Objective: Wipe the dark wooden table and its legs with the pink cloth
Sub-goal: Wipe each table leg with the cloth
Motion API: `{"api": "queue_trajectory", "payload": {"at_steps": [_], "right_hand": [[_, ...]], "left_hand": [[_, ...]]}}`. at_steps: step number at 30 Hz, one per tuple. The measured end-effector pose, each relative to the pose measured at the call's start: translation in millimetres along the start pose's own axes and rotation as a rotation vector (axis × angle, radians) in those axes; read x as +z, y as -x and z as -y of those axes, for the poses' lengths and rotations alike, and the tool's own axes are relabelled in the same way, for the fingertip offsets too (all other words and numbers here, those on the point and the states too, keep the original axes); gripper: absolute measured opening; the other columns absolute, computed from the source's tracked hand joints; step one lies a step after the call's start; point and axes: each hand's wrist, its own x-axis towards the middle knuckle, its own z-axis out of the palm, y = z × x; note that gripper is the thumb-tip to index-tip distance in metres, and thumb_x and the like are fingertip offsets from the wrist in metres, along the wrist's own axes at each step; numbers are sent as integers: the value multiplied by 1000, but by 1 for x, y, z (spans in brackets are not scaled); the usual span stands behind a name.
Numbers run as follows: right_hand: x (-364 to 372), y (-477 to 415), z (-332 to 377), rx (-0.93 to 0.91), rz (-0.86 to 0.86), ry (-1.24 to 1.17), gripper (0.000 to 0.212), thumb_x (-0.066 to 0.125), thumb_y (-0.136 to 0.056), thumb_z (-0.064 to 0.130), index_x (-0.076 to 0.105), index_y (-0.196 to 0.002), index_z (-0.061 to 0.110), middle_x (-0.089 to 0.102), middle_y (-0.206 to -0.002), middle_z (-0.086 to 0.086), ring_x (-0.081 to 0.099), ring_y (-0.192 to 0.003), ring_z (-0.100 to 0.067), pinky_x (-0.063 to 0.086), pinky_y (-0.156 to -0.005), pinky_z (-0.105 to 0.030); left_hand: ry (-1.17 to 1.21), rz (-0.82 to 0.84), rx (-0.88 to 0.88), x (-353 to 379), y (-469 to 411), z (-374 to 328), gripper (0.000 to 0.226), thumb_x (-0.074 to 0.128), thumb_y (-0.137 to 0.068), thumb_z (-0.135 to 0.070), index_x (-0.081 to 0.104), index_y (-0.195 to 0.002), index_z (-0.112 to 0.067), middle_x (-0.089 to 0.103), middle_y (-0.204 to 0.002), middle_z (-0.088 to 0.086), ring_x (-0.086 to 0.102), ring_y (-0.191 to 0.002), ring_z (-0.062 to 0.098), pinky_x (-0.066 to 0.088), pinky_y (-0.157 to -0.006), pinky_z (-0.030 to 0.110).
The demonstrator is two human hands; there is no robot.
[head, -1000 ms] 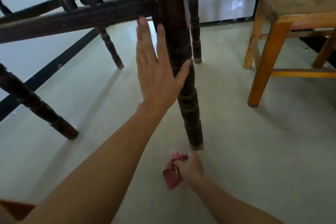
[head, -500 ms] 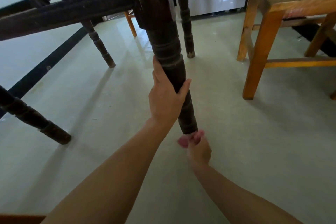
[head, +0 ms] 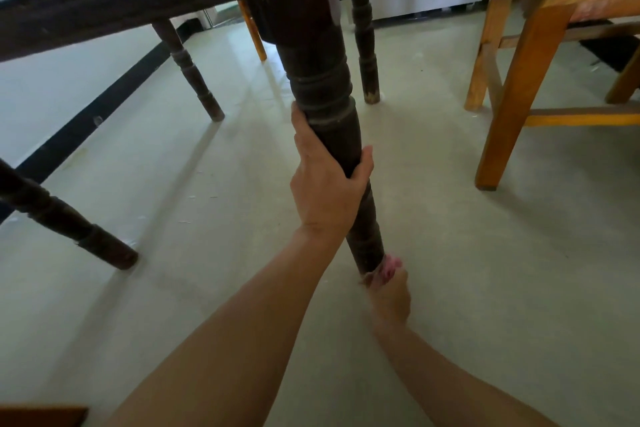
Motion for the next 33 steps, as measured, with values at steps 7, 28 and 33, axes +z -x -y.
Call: {"api": "queue_trajectory", "payload": {"at_steps": [7,28,33], "right_hand": [[12,27,-17,9,213,27,25,62,-90,44,67,-95,20,67,-89,2,62,-79,-12,53,-74,-30],[12,45,-15,17,227,-125,12,69,-84,32,63,-86,21,64,-80,9,61,-75,-11,51,-67,-26],[-34,-60,9,112,-125,-221,14,63,-90,30,61,-87,16,69,-91,-8,65,-81,-25,55,-74,-40]], "left_hand": [[-309,-10,240,-27,7,0,95,77,-79,-37,15,-147,-12,32,-150,19,37,-136,36,28,-112,45],[-300,-322,803,1,-44,16,51,61,-90,-31,35,-133,-24,-28,-155,-14,14,-135,48,16,-118,34],[-279,-344,793,8,-44,18,50,61,-89,-28,36,-132,-24,-31,-153,-17,15,-134,50,17,-118,35]]}}
